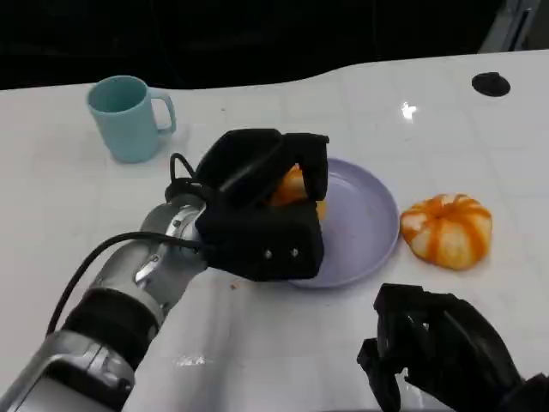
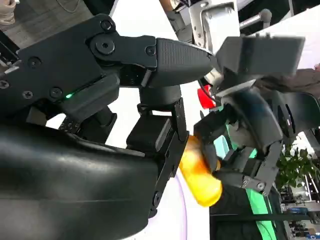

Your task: Grasp the bread from the table and place it into the plate.

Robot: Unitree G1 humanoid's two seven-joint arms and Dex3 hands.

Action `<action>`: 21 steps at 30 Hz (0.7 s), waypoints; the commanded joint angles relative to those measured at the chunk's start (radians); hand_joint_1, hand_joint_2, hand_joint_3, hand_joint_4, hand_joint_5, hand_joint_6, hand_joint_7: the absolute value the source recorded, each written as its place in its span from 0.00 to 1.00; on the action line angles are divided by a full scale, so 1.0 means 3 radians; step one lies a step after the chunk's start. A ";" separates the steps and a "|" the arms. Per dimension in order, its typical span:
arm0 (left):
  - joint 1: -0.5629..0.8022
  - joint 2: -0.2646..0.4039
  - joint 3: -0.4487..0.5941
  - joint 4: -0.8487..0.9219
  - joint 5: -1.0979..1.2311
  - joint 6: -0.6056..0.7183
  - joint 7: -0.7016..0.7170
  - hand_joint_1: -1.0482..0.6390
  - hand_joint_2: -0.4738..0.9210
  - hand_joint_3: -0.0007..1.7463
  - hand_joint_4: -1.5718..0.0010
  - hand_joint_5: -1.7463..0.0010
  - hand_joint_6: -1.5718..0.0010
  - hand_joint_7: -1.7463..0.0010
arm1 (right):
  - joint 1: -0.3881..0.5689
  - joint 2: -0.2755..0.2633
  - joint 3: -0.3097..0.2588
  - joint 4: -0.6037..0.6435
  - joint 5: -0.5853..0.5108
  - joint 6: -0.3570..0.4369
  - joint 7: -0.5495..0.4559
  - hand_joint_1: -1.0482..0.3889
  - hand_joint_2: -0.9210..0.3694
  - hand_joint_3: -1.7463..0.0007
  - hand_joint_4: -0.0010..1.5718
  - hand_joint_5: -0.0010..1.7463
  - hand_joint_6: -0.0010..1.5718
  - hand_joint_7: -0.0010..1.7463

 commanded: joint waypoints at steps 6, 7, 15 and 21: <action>-0.0166 0.0116 -0.0047 0.0193 -0.0142 -0.0140 -0.0450 0.39 0.98 0.12 0.70 0.55 0.56 0.96 | -0.0024 0.0001 -0.0003 0.0045 -0.0039 -0.0046 -0.0013 0.07 0.13 0.61 0.78 0.94 0.68 0.85; -0.0167 0.0147 -0.0075 0.0166 -0.0107 -0.0142 -0.0474 0.37 0.99 0.11 0.73 0.61 0.59 0.98 | -0.0025 0.0004 -0.0004 0.0043 -0.0031 -0.0043 -0.0010 0.07 0.13 0.61 0.78 0.94 0.68 0.86; -0.0080 0.0333 -0.0151 -0.0130 -0.0061 -0.0149 -0.0664 0.18 1.00 0.20 0.92 0.72 0.77 1.00 | -0.0038 0.0009 -0.0025 0.0050 0.0012 -0.0031 0.0012 0.08 0.14 0.59 0.76 0.95 0.65 0.87; 0.0139 0.0485 -0.0074 -0.0415 -0.0118 -0.0314 -0.0566 0.18 1.00 0.20 0.90 0.69 0.72 0.98 | -0.0033 -0.0006 -0.0033 0.0037 0.0004 -0.0038 0.0013 0.08 0.15 0.59 0.76 0.95 0.65 0.87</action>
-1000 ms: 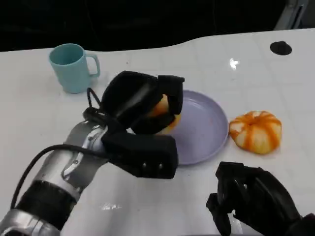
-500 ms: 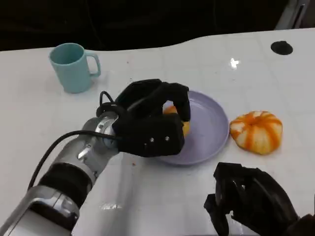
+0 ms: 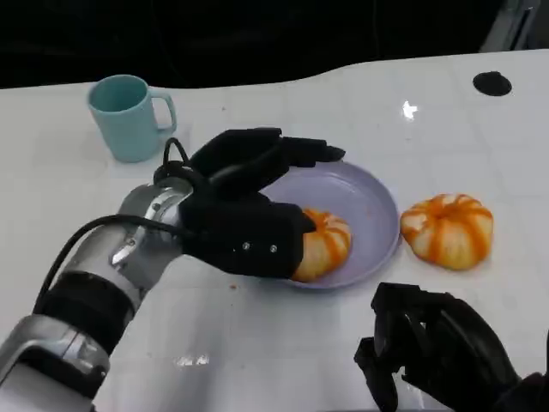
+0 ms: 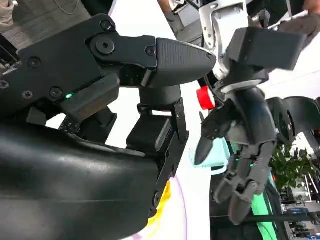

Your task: Grasp the bread from the table and place it into the plate.

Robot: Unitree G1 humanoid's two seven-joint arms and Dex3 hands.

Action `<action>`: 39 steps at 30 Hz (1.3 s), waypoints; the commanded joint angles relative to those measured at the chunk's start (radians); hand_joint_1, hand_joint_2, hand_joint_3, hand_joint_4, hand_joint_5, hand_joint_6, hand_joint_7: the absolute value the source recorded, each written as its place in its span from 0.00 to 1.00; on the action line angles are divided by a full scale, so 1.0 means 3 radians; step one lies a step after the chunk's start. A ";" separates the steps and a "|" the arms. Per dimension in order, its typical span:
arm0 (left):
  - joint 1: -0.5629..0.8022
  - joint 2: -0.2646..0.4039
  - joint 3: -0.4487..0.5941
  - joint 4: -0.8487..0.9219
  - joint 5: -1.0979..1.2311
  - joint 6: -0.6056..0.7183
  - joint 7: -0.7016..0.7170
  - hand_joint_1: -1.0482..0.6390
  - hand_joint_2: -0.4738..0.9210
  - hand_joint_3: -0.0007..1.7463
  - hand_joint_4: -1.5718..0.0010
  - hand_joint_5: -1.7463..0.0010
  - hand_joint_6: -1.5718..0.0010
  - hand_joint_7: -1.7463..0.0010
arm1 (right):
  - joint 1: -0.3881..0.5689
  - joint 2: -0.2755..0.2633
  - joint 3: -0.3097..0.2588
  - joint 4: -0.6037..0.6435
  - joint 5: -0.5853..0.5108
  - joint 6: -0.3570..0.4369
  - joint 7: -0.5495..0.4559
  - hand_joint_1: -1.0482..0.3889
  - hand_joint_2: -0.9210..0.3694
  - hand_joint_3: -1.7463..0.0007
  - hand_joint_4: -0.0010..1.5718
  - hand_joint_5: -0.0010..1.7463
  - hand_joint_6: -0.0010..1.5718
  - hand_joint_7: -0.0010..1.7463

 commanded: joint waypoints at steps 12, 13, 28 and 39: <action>0.1067 0.0260 0.0533 -0.1149 -0.1066 -0.0165 -0.0513 0.26 1.00 0.17 0.83 0.56 0.63 0.95 | 0.0006 -0.0042 -0.0040 -0.0022 0.0011 -0.0004 0.0023 0.08 0.15 0.58 0.76 0.95 0.65 0.88; 0.1165 0.0242 0.0581 -0.1248 -0.1221 -0.0158 -0.0579 0.26 1.00 0.17 0.82 0.53 0.61 0.94 | 0.0004 -0.0043 -0.0041 -0.0025 0.0014 0.0001 0.0023 0.08 0.15 0.58 0.77 0.95 0.65 0.88; 0.2391 0.0052 0.0927 -0.2401 -0.2345 0.0232 -0.0880 0.25 1.00 0.19 0.67 0.00 0.70 0.14 | 0.0003 -0.0061 -0.0050 -0.0053 0.0030 0.0045 0.0027 0.08 0.15 0.59 0.76 0.95 0.66 0.87; 0.3092 -0.0231 0.0984 -0.3005 -0.3009 0.0885 -0.0903 0.26 1.00 0.24 0.49 0.00 0.62 0.00 | 0.0014 -0.0067 -0.0060 -0.0084 0.0038 0.0065 0.0036 0.08 0.13 0.62 0.77 0.95 0.66 0.87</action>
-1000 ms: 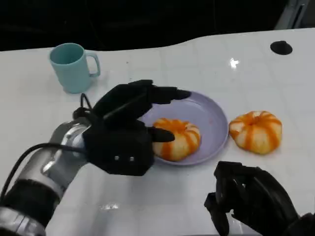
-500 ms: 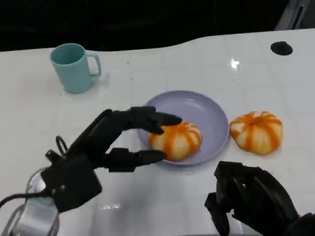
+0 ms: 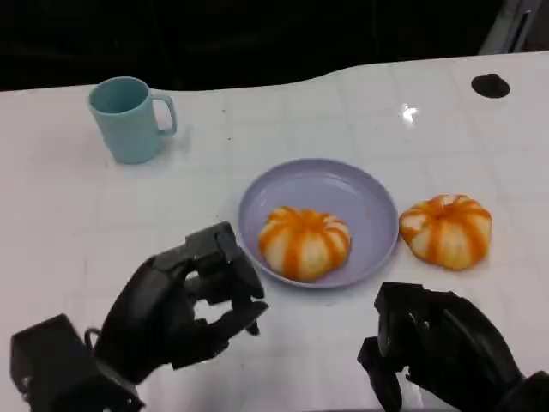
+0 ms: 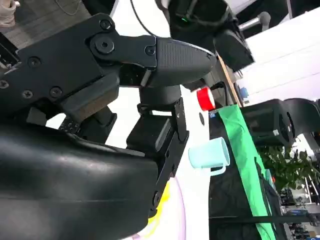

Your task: Grasp the bread from the table and place it into the plate.

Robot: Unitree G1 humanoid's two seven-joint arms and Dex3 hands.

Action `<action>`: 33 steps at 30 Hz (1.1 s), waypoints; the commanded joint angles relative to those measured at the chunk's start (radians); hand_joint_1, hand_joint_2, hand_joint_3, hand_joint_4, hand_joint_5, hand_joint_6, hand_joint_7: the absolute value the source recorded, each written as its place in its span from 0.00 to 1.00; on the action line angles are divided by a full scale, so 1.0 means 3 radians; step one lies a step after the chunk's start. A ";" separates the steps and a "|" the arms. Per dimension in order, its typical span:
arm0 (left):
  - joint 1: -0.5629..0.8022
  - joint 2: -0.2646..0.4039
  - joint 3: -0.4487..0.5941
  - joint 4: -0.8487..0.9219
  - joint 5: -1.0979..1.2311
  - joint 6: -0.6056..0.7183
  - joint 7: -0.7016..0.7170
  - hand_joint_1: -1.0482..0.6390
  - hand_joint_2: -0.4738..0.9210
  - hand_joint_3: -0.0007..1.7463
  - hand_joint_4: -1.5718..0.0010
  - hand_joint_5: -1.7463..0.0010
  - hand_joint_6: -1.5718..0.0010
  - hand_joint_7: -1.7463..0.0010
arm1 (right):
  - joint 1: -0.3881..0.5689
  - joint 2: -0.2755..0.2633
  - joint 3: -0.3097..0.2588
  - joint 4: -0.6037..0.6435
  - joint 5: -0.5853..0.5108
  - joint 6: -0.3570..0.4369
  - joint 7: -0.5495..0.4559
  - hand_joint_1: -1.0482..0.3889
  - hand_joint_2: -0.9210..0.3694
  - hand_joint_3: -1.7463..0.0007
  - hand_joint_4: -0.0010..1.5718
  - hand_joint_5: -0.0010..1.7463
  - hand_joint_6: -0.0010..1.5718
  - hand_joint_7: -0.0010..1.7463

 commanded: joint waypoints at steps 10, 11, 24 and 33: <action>0.0506 -0.0156 0.0031 -0.0200 -0.0390 0.0451 -0.0144 0.27 1.00 0.22 0.44 0.00 0.59 0.00 | 0.0006 -0.0057 -0.0049 -0.0042 0.0042 0.0012 0.0031 0.09 0.12 0.62 0.76 0.95 0.66 0.86; 0.0501 -0.0158 0.0034 -0.0168 -0.0420 0.0466 -0.0195 0.27 1.00 0.22 0.44 0.00 0.59 0.00 | 0.0006 -0.0061 -0.0049 -0.0040 0.0027 0.0001 0.0024 0.08 0.12 0.62 0.76 0.95 0.66 0.86; 0.0336 -0.0208 0.0157 0.0258 -0.0523 0.0557 -0.0530 0.25 1.00 0.19 0.47 0.00 0.62 0.00 | -0.0034 -0.0074 -0.0093 0.0028 0.0044 -0.0028 0.0062 0.08 0.14 0.61 0.76 0.94 0.65 0.86; 0.0273 -0.0237 0.0216 0.0353 -0.0518 0.0594 -0.0587 0.24 1.00 0.17 0.46 0.00 0.60 0.00 | -0.0102 -0.0060 -0.0102 0.0160 0.0023 -0.0109 0.0098 0.07 0.09 0.67 0.77 0.94 0.65 0.87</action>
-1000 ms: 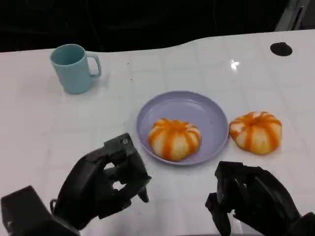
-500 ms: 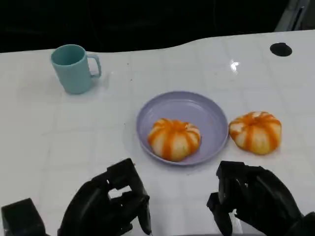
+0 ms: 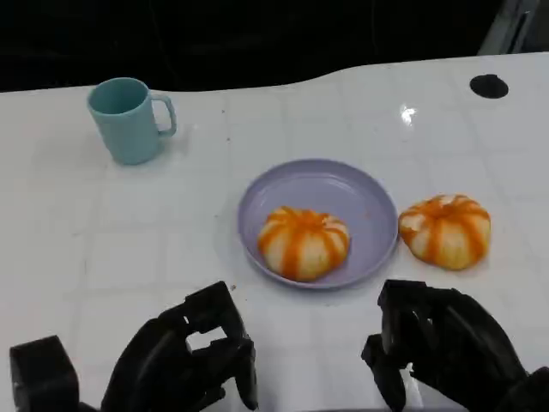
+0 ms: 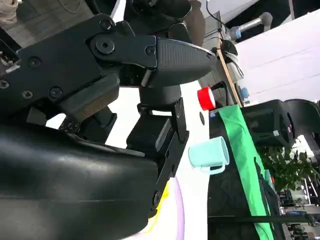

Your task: Grasp the bread from the table and place it into the plate.

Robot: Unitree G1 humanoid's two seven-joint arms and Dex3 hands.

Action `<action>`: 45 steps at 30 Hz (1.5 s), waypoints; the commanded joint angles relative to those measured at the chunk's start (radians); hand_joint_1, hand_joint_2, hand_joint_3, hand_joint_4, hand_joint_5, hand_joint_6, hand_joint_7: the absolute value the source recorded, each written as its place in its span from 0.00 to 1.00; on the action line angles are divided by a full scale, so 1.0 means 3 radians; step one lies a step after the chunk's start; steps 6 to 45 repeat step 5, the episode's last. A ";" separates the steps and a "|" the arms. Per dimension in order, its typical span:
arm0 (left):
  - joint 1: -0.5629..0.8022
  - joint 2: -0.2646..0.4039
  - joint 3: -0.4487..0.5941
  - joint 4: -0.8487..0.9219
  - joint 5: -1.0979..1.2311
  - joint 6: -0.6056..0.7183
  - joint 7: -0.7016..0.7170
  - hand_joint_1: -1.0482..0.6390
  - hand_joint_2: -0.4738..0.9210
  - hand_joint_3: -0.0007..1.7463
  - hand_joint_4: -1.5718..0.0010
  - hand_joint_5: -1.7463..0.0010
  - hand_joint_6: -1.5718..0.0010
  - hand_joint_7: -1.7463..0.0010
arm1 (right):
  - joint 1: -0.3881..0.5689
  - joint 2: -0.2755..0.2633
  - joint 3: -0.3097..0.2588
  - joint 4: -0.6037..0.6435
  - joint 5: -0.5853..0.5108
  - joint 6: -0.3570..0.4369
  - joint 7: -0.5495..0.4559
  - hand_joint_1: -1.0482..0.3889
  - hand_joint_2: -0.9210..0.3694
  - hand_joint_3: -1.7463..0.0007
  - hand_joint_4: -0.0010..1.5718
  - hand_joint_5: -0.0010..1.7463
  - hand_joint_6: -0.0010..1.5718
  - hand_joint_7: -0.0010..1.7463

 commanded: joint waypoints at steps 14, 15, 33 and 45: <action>-0.0026 0.0006 0.0085 0.0062 0.0011 0.0000 -0.0092 0.24 1.00 0.18 0.46 0.00 0.60 0.00 | -0.0049 -0.0013 -0.0068 0.0097 0.0022 -0.0085 0.0046 0.07 0.01 0.78 0.78 0.94 0.66 0.85; -0.0026 0.0006 0.0085 0.0062 0.0011 0.0000 -0.0092 0.24 1.00 0.18 0.46 0.00 0.60 0.00 | -0.0049 -0.0013 -0.0068 0.0097 0.0022 -0.0085 0.0046 0.07 0.01 0.78 0.78 0.94 0.66 0.85; -0.0026 0.0006 0.0085 0.0062 0.0011 0.0000 -0.0092 0.24 1.00 0.18 0.46 0.00 0.60 0.00 | -0.0049 -0.0013 -0.0068 0.0097 0.0022 -0.0085 0.0046 0.07 0.01 0.78 0.78 0.94 0.66 0.85; -0.0026 0.0006 0.0085 0.0062 0.0011 0.0000 -0.0092 0.24 1.00 0.18 0.46 0.00 0.60 0.00 | -0.0049 -0.0013 -0.0068 0.0097 0.0022 -0.0085 0.0046 0.07 0.01 0.78 0.78 0.94 0.66 0.85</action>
